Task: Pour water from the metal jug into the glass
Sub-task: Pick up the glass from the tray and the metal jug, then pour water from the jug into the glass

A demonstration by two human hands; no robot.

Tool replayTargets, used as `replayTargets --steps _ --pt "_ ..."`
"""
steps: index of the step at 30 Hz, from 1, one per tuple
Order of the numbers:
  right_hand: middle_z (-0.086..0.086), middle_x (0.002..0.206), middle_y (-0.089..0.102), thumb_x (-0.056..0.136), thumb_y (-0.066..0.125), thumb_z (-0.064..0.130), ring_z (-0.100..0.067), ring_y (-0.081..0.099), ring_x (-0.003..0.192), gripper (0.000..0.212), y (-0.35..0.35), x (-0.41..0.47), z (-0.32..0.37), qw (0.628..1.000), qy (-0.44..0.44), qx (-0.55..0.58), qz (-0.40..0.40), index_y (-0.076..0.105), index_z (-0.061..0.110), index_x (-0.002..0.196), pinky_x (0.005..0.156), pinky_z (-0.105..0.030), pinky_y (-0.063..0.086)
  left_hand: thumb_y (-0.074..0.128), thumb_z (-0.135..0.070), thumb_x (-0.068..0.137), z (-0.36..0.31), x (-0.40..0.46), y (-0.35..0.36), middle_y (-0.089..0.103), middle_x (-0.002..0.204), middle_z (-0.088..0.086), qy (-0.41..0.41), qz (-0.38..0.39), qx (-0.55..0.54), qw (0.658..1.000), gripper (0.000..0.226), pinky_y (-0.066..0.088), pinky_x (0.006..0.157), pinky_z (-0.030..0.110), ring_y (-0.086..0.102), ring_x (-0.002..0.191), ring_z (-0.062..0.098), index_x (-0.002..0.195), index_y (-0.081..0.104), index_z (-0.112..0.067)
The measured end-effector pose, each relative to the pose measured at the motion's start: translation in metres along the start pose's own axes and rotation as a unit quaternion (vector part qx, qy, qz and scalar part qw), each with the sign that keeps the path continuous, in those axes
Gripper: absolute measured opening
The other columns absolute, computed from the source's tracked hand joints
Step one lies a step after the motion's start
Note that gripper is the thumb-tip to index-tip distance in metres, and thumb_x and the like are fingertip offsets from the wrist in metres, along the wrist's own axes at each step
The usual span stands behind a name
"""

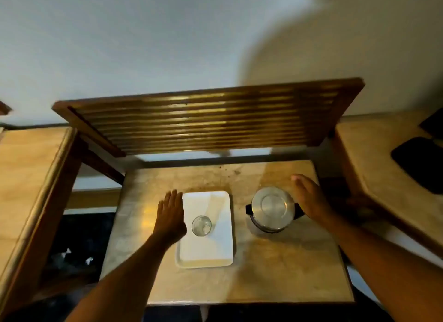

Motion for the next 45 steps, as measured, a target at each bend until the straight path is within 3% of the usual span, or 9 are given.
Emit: replayTargets --steps 5,9,13,16,20,28,33,38,45 --pt "-0.011 0.079 0.065 0.095 0.046 0.001 -0.014 0.060 0.070 0.024 0.022 -0.012 -0.085 0.977 0.120 0.155 -0.081 0.062 0.006 0.078 0.057 -0.020 0.048 0.076 -0.021 0.077 0.027 -0.034 0.108 0.041 0.150 0.017 -0.079 0.087 -0.019 0.993 0.086 0.027 0.120 0.054 0.031 0.143 0.037 0.147 0.030 -0.003" --pt "0.007 0.048 0.062 0.090 0.047 -0.001 0.002 0.056 0.042 0.038 0.034 -0.010 -0.085 0.940 0.154 0.269 -0.141 0.065 0.016 0.061 0.033 -0.015 0.042 0.093 -0.023 0.068 0.010 -0.036 0.137 0.059 0.129 0.006 -0.088 0.029 -0.297 0.950 0.083 0.050 0.099 0.041 0.054 0.118 0.025 0.135 0.046 -0.011" --pt "0.014 0.037 0.053 0.086 0.045 -0.004 0.002 0.048 0.035 0.058 0.040 -0.004 -0.080 0.946 0.112 0.278 -0.122 0.061 0.024 0.038 0.032 -0.013 0.036 0.097 -0.022 0.062 -0.002 -0.018 0.151 0.055 0.125 -0.010 -0.177 -0.051 -0.456 0.871 0.087 0.043 0.098 0.034 0.051 0.115 0.013 0.134 0.048 -0.020" --pt "0.013 0.036 0.051 0.076 0.047 0.006 0.001 0.046 0.037 0.041 0.047 0.003 -0.071 0.952 0.099 0.269 -0.104 0.055 0.027 0.041 0.039 -0.014 0.037 0.094 -0.015 0.068 -0.006 -0.003 0.159 0.060 0.127 -0.002 -0.209 -0.060 -0.493 0.842 0.078 0.044 0.102 0.038 0.054 0.118 0.021 0.133 0.052 -0.016" --pt "0.010 0.034 0.045 0.062 0.053 0.017 -0.006 0.043 0.036 0.031 0.051 0.008 -0.057 0.933 0.141 0.298 -0.145 0.050 0.019 0.031 0.037 -0.016 0.036 0.093 -0.013 0.069 -0.003 -0.010 0.143 0.067 0.122 0.008 -0.210 -0.043 -0.477 0.852 0.067 0.046 0.095 0.036 0.061 0.111 0.028 0.126 0.057 -0.011" --pt "0.006 0.035 0.045 0.064 0.064 0.031 -0.018 0.050 0.051 0.023 0.026 -0.011 0.060 0.916 0.242 0.307 -0.091 0.058 0.021 0.044 0.051 -0.036 0.052 0.095 -0.014 0.060 -0.015 -0.036 0.005 0.069 0.098 -0.009 -0.117 -0.088 -0.452 0.880 0.067 0.052 0.079 0.025 0.066 0.088 0.014 0.111 0.058 -0.036" --pt "0.005 0.035 0.040 0.084 0.066 0.037 -0.010 0.036 0.030 0.036 -0.032 -0.024 0.218 0.949 0.083 0.302 -0.039 0.056 0.015 0.057 0.033 -0.020 0.030 0.090 -0.017 0.069 -0.045 -0.052 -0.133 0.065 0.106 -0.001 -0.043 -0.125 -0.462 0.877 0.064 0.049 0.058 0.007 0.066 0.090 0.016 0.122 0.055 -0.023" --pt "0.001 0.037 0.053 0.082 0.070 0.027 -0.015 0.051 0.036 0.036 -0.095 -0.050 0.377 0.965 -0.098 0.233 -0.065 0.060 0.009 0.052 0.041 -0.023 0.038 0.085 -0.031 0.059 -0.058 -0.084 -0.268 0.076 0.091 -0.005 0.017 -0.177 -0.515 0.838 0.048 0.057 0.058 0.014 0.074 0.083 0.011 0.100 0.063 -0.043" --pt "-0.004 0.047 0.046 0.066 0.066 0.031 -0.017 0.043 0.046 0.037 -0.144 -0.092 0.528 0.956 -0.284 0.029 -0.062 0.052 0.001 0.049 0.048 -0.030 0.033 0.081 -0.041 0.055 -0.062 -0.120 -0.371 0.073 0.098 0.001 0.090 -0.236 -0.538 0.804 0.046 0.065 0.077 0.043 0.072 0.090 0.018 0.096 0.062 -0.033"
Point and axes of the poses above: each hand's wrist, its own x-axis towards the middle knuckle, its own y-axis out of the palm, z = x × y, the point moved 6 cm from there along x, towards the middle knuckle
